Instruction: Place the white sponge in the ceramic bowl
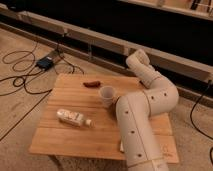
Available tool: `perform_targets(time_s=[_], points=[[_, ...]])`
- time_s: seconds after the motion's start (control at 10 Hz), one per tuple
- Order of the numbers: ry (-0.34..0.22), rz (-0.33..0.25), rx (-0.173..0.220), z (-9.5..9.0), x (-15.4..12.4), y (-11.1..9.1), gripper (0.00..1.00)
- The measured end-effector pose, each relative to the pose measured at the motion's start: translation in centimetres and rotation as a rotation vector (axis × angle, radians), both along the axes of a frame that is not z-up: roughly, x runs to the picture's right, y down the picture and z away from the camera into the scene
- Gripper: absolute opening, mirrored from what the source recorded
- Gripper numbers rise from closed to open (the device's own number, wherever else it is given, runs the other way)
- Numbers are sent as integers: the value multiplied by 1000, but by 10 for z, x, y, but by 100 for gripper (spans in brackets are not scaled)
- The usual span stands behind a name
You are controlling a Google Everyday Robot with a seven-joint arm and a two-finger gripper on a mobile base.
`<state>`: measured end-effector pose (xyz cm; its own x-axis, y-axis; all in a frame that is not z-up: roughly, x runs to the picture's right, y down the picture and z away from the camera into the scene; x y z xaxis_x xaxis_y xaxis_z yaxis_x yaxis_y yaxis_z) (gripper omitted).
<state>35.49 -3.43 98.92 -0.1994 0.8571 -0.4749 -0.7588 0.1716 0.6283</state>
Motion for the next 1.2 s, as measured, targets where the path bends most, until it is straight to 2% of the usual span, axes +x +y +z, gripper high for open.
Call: perform_targets(time_s=[0.3,0.5,0.7,0.9,1.2], points=[[-17,3,-11,-9,-3,-7,80],[-32,2,-24,-25,-5,-16,80],[-44,8,-53,-50,-2,-19,80],[-61,14,-74,-72,2,-15,80],[-107,6,-91,-113,-5,8,80]])
